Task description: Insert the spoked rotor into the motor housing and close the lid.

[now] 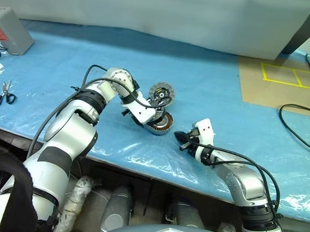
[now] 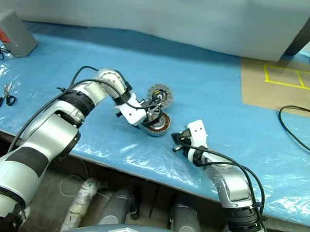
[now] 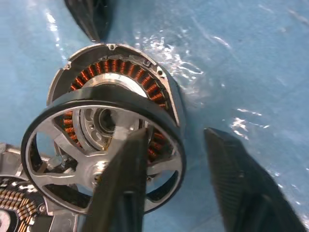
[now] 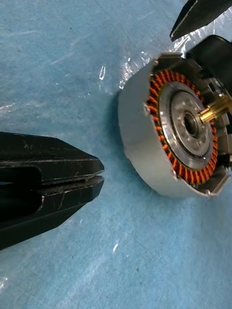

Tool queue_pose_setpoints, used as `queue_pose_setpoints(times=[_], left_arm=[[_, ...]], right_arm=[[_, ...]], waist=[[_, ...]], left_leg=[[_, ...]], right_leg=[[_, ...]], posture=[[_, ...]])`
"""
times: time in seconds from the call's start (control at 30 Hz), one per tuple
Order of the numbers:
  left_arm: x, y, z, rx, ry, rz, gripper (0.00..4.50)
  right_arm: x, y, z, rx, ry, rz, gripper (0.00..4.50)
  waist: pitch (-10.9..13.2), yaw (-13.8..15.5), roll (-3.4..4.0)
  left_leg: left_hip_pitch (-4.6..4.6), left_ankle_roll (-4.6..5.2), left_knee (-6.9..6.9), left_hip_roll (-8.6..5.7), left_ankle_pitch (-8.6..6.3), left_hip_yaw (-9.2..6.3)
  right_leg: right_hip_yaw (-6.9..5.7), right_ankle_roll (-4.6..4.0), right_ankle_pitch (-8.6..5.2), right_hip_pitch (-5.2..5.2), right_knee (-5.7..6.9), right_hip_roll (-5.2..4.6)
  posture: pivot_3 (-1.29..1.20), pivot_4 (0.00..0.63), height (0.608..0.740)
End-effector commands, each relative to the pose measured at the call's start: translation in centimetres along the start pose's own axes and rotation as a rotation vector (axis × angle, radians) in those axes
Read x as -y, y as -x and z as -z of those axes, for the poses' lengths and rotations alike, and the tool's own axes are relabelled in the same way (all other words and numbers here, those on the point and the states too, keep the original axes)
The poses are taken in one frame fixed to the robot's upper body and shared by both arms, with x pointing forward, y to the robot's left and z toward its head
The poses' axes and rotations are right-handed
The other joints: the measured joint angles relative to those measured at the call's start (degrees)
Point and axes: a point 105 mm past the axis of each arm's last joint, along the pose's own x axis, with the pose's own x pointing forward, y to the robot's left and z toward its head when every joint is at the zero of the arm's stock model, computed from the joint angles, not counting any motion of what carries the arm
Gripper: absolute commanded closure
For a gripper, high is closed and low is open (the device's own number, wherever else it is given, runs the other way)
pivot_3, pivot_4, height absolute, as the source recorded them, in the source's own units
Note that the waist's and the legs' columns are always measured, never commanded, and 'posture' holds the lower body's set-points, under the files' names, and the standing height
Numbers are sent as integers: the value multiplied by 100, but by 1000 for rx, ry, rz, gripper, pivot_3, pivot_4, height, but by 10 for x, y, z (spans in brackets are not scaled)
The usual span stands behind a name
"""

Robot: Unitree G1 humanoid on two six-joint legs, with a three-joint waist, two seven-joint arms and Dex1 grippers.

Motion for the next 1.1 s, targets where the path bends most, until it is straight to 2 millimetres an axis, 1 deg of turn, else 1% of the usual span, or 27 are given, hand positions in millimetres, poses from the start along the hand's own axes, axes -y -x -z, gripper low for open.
queue_pose_setpoints(times=[0.03,0.13,0.23,0.3,0.33,0.4,0.5,0.57,0.6,0.67,0.73,0.83,0.93,1.03,1.1], left_arm=[[-6,20,-5,27,-2,-26,2467],[-6,32,-6,52,12,-61,2467],[-8,47,-19,154,72,-126,2467],[-4,59,-29,217,118,-139,2467],[-2,64,-33,244,145,-140,2467],[3,71,-34,282,224,-143,2467],[6,66,-18,240,298,-177,2467],[12,57,-7,199,352,-190,2467],[12,50,-3,208,406,-228,2467],[10,39,3,215,504,-293,2467],[6,28,15,181,586,-383,2467],[1,18,26,139,643,-496,2467],[-9,22,32,170,731,-590,2467],[-4,27,33,169,709,-573,2467],[-2,27,36,163,716,-572,2467]], right_arm=[[-1,3,-9,44,19,0,4500],[-1,3,-9,44,16,-2,4500],[-4,2,-10,46,16,-8,4500],[-7,1,-13,49,16,-15,4500],[-8,1,-15,50,17,-18,4500],[-10,1,-18,52,18,-23,4500],[-12,0,-21,52,19,-33,4500],[-12,0,-22,49,25,-35,4500],[-11,0,-22,46,27,-35,4500],[-10,2,-21,42,28,-34,4500],[-8,2,-20,38,29,-33,4500],[-6,3,-17,31,28,-31,4500],[-4,4,-13,23,28,-28,4500],[-1,5,-10,15,36,-22,4500],[-1,5,-9,13,37,-23,4500]], waist=[[0,1,0],[0,-6,0],[0,-7,1],[0,-11,1],[1,-10,2],[1,-9,3],[1,10,4],[1,-3,4],[1,-7,4],[1,-11,4],[1,-7,4],[1,-5,3],[1,-2,3],[1,-9,3],[1,-12,3]], left_leg=[[0,0,0,0,0,0],[-1,1,-1,1,0,0],[-2,0,-2,2,0,0],[-3,-3,-4,2,0,0],[-4,-23,-5,2,-9,1],[-1,-48,-9,1,5,2],[6,-61,-12,1,13,3],[9,-63,-10,1,14,3],[15,-63,-10,1,14,4],[14,-63,-12,2,14,3],[5,-63,-13,3,15,2],[-1,-61,-9,3,16,1],[0,-59,-4,3,15,0],[1,-59,-2,3,14,0],[1,-58,-3,5,14,0]], right_leg=[[0,0,0,0,0,0],[0,0,0,-3,0,0],[0,-2,-1,-8,5,0],[1,-4,-2,-12,10,0],[1,-7,-4,-16,13,0],[2,-11,-7,-17,17,0],[1,-11,-7,-9,17,0],[1,-11,-7,-2,16,0],[2,-10,-7,3,15,0],[2,-10,-7,0,15,1],[-1,-10,-7,-8,16,1],[-3,-10,-7,-7,13,1],[-5,-10,-6,-4,13,1],[-5,-10,-6,-3,13,1],[-5,-10,-6,-5,13,1]], posture=[[0,150,740],[0,150,740],[0,150,740],[0,150,740],[0,150,740],[0,150,740],[0,150,740],[0,150,740],[0,150,740],[0,150,740],[0,150,740],[0,150,740],[0,150,740],[0,150,740],[0,150,740]])
